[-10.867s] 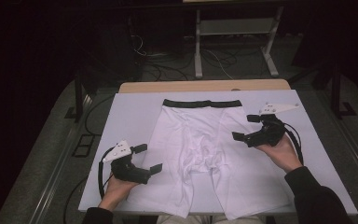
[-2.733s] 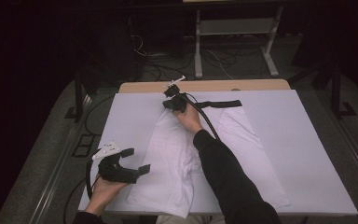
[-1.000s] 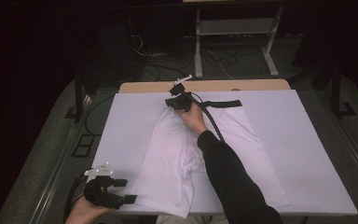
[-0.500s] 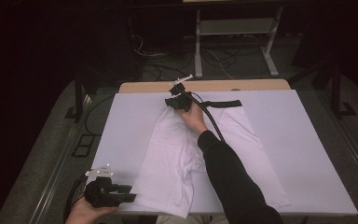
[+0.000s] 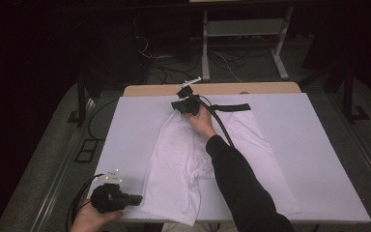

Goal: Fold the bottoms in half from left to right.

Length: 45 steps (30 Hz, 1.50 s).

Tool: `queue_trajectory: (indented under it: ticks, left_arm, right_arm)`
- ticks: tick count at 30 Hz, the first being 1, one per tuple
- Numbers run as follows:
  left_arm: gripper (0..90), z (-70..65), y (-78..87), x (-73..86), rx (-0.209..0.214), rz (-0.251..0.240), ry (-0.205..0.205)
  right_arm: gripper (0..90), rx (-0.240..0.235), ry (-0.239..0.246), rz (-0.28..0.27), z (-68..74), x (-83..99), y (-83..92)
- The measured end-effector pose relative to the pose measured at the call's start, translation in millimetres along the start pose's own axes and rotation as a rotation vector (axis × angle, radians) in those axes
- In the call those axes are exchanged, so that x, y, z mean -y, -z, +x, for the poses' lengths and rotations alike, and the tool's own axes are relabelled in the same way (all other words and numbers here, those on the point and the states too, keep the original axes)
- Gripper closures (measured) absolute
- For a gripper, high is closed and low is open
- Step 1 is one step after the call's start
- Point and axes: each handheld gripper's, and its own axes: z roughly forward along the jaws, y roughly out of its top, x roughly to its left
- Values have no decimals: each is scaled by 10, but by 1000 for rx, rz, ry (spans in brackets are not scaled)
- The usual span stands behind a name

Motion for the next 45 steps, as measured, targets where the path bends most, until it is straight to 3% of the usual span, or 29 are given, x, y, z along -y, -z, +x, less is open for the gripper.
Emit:
queue_trajectory:
  ticks: [7, 12, 21, 33, 45]
  left_arm:
    - [885, -76, 34, -126, 27, -26, -40]
    - [885, -170, 9, -242, 68, -36, -72]
    - [885, -333, -128, -451, 142, -48, -136]
    - [886, -415, -239, -625, 201, -73, -168]
    - [885, -535, -445, -897, 263, -82, -225]
  right_arm:
    - [857, -8, -15, -17, -49, -26, 82]
    - [857, -7, -26, -24, -102, -40, 161]
    - [857, -17, -42, -38, -267, -44, 315]
    - [857, -22, -75, -54, -447, -21, 471]
    - [857, -15, -73, -43, -467, 4, 503]
